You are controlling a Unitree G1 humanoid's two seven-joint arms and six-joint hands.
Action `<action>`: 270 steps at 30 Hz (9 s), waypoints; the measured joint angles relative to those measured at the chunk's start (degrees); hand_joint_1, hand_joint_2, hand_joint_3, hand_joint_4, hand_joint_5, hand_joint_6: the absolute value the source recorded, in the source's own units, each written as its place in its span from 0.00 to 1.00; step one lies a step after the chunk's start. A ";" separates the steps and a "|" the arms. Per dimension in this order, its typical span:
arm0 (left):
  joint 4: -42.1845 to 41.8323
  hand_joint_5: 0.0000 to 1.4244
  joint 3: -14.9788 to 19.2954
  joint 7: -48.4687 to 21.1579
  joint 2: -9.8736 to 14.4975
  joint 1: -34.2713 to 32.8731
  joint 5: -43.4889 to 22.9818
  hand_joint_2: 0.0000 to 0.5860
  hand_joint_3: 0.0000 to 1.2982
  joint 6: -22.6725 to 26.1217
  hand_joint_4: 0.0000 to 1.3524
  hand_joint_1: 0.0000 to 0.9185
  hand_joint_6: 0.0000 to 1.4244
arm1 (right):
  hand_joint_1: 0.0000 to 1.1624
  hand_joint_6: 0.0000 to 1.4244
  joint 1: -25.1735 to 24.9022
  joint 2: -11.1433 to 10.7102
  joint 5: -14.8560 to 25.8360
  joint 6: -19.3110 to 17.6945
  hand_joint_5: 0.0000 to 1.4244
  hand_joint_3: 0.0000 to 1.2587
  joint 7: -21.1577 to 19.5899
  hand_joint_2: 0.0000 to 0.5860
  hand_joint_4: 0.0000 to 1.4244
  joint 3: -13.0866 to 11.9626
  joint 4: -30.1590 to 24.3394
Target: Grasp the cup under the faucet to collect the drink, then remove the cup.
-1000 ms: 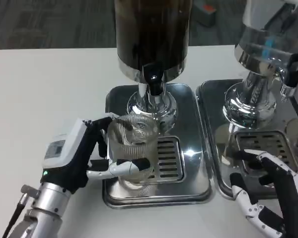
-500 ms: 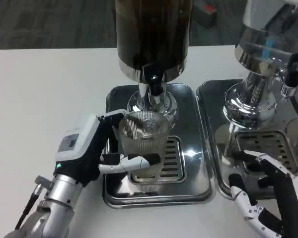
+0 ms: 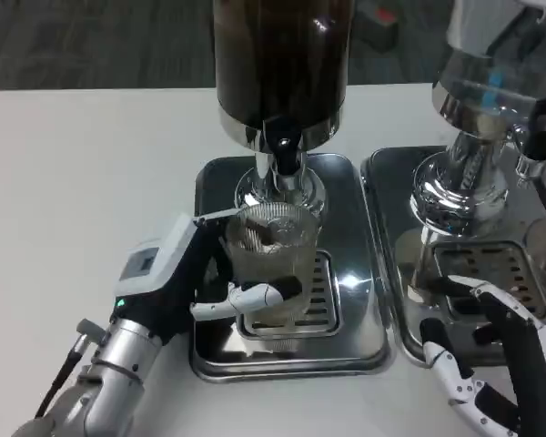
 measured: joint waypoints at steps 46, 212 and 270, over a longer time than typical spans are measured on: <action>-13.61 0.18 -1.17 0.51 2.37 5.21 4.00 0.06 0.19 5.99 0.08 0.11 0.33 | 0.37 0.39 -1.12 0.03 -0.37 0.01 0.29 0.34 -0.01 0.70 0.25 -0.07 0.57; -19.13 0.10 22.12 -88.38 0.58 -7.47 -49.08 0.14 0.17 1.61 0.09 0.00 0.13 | 0.19 0.36 -5.44 4.70 5.67 1.37 0.30 0.32 -1.90 0.59 0.26 1.49 5.43; -17.66 0.10 17.25 -82.35 3.65 -7.42 -46.06 0.15 0.20 -8.10 0.11 0.00 0.14 | 0.17 0.31 -6.66 4.69 8.47 2.23 0.29 0.27 0.34 0.53 0.25 0.39 3.89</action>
